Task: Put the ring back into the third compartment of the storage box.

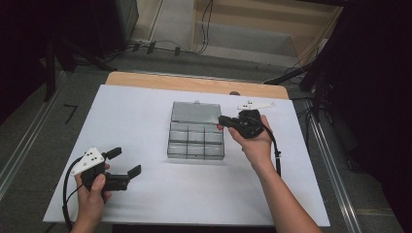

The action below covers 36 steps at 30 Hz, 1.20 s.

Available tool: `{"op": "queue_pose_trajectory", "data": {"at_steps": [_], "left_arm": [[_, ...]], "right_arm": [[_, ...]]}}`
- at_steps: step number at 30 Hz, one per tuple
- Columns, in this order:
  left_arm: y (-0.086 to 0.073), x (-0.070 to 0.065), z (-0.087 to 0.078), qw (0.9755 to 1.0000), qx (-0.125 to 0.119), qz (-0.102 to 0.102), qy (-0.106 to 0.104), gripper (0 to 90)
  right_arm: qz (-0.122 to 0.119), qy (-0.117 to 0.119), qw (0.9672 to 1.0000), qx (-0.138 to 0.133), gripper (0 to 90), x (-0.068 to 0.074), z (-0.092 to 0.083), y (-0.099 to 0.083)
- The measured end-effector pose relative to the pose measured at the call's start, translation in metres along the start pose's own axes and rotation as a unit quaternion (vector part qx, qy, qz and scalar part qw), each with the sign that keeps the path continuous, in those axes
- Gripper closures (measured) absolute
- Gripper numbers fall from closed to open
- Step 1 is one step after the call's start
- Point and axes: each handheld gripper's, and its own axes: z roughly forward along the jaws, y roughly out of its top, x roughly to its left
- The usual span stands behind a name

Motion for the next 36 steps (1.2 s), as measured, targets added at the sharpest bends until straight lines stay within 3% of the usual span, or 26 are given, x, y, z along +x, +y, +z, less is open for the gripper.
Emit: {"op": "queue_pose_trajectory", "data": {"at_steps": [36], "left_arm": [[-0.001,-0.002,0.001,0.9999,0.001,0.009,-0.005,0.0]], "right_arm": [[0.0,-0.009,0.9995,0.03,83.9,-0.01,0.048,-0.015]]}}
